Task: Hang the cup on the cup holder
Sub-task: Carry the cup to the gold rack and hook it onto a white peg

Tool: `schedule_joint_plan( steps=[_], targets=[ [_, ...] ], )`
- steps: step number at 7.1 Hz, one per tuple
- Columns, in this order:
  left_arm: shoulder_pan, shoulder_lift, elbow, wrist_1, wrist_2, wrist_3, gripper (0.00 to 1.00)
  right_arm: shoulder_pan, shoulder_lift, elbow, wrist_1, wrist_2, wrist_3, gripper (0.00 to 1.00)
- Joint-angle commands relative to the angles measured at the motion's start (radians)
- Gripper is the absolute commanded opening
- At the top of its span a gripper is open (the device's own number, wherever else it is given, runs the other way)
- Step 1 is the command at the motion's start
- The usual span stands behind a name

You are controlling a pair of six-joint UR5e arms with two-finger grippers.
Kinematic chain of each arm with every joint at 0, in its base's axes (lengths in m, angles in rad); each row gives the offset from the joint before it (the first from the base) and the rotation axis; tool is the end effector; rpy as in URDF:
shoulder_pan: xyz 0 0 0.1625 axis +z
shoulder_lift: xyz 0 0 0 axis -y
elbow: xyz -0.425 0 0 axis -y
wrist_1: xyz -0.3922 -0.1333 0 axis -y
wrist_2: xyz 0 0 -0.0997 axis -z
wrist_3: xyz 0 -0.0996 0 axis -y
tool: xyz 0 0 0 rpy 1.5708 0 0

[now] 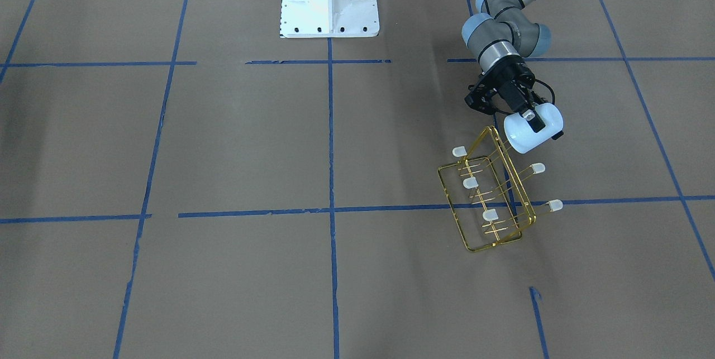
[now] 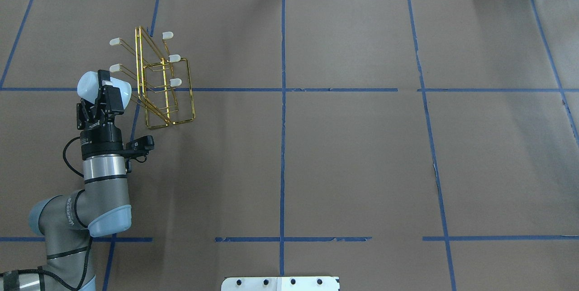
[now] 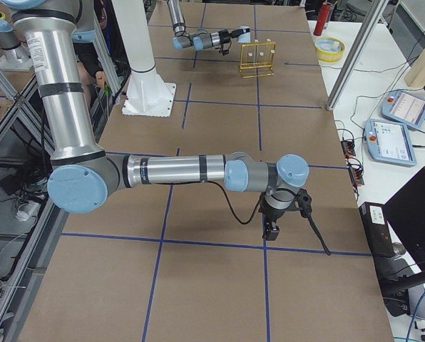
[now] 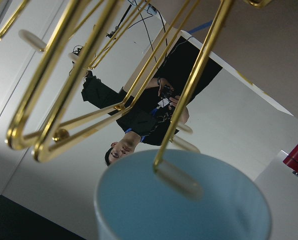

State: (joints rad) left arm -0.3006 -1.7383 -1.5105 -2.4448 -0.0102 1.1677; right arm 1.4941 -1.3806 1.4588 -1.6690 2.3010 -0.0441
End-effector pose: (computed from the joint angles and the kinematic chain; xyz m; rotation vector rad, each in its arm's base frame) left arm 0.4249 -0.3756 0.4573 0.8753 -1.4402 1.1335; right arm 0.0230 -0.5730 0.6254 -0.0310 -0.7301 -0.1081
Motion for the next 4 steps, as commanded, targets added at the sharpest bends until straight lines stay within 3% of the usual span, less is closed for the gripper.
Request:
schedule_joint_plan(
  steps=[1, 4],
  targets=[
    [0.0, -0.018, 0.019, -0.002, -0.001, -0.002, 0.0, 0.0, 0.0, 0.0, 0.0, 0.0, 0.0, 1.0],
    [-0.005, -0.035, 0.039, 0.004, -0.002, -0.002, 0.01, 0.0, 0.0, 0.0, 0.0, 0.0, 0.0, 1.0]
  ],
)
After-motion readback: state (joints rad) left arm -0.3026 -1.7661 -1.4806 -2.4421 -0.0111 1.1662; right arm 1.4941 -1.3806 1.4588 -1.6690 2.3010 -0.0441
